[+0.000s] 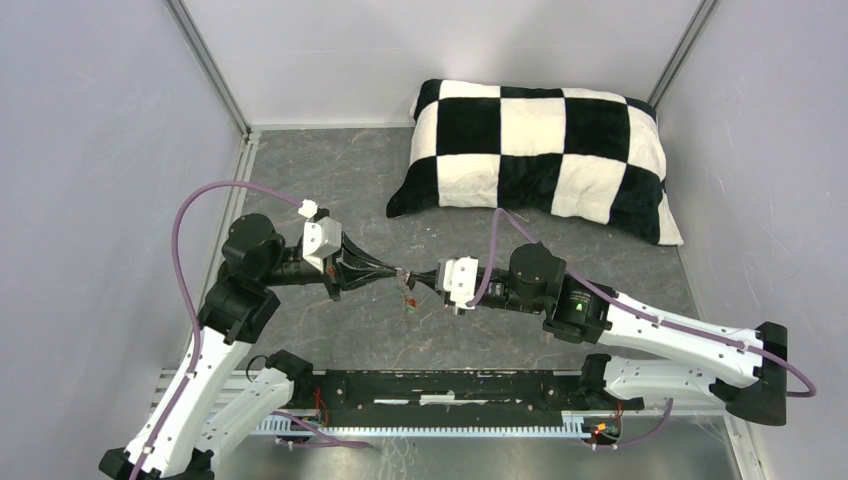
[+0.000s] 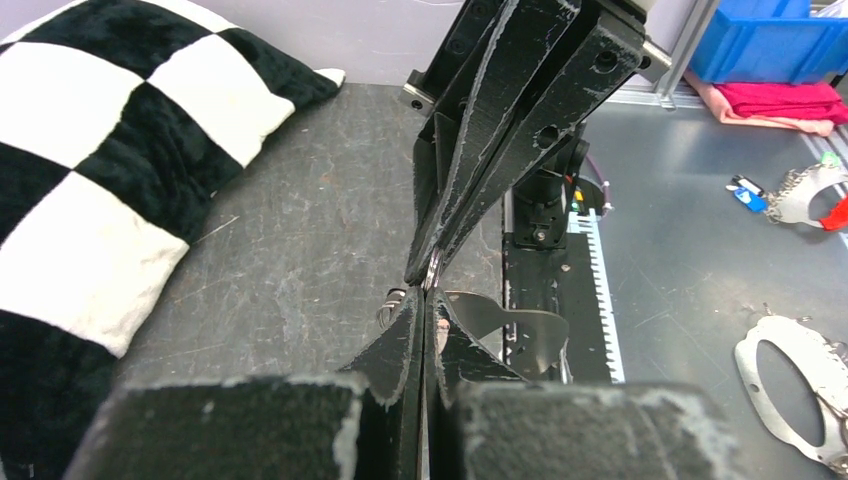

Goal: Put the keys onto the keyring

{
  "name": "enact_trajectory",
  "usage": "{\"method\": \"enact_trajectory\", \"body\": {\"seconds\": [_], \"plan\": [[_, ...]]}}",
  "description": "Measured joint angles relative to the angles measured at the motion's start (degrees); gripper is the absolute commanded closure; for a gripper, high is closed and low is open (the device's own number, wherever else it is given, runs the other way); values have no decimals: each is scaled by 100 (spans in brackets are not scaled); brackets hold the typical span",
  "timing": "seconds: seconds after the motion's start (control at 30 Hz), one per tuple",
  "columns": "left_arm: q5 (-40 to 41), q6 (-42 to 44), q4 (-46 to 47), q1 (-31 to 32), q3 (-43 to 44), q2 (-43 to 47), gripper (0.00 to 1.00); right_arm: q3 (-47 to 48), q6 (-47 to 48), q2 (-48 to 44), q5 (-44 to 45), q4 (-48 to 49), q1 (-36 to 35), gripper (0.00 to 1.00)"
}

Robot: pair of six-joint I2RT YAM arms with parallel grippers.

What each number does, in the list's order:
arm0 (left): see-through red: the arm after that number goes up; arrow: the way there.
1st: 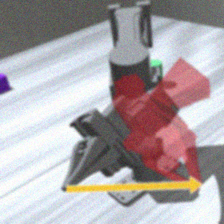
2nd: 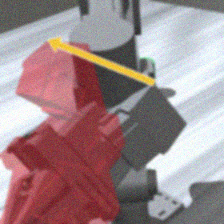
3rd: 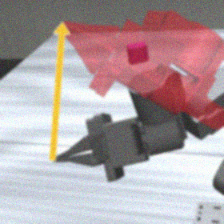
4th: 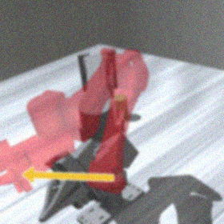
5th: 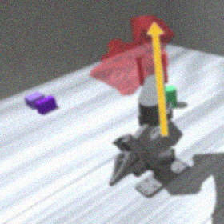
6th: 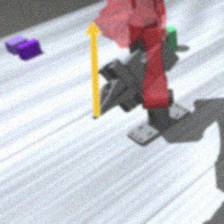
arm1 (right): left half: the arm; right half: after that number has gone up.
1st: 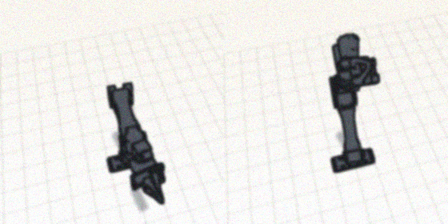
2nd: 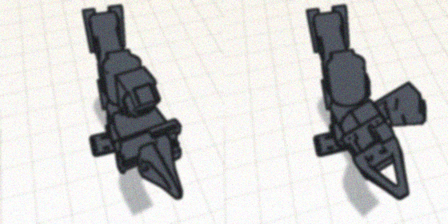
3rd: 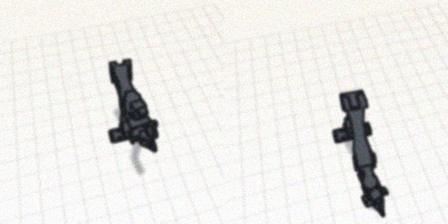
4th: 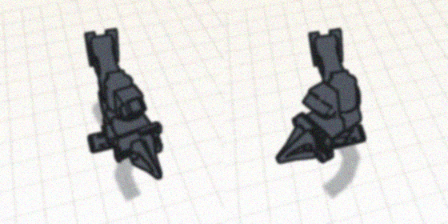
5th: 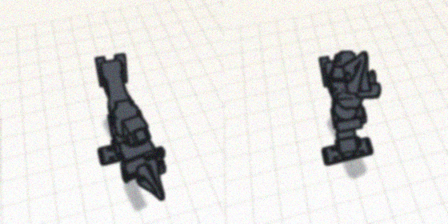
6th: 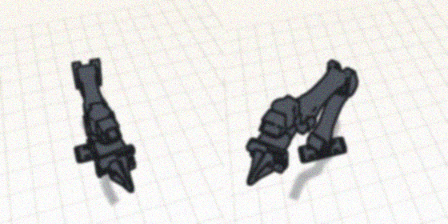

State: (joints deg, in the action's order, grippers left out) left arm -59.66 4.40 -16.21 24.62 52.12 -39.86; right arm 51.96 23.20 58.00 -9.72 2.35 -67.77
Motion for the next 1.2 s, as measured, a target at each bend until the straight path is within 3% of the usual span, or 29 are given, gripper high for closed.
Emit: {"method": "enact_trajectory", "body": {"seconds": [0.5,0.73,1.2], "plan": [[321,92,-2,0,-2,17,98,68,-262,68,448,61,0,100],[887,87,2,0,-98,44,98,118,-555,146,675,35,0,100],[1436,85,-11,0,-389,168,98,-275,-1943,101,2188,404,-2,100]]}}
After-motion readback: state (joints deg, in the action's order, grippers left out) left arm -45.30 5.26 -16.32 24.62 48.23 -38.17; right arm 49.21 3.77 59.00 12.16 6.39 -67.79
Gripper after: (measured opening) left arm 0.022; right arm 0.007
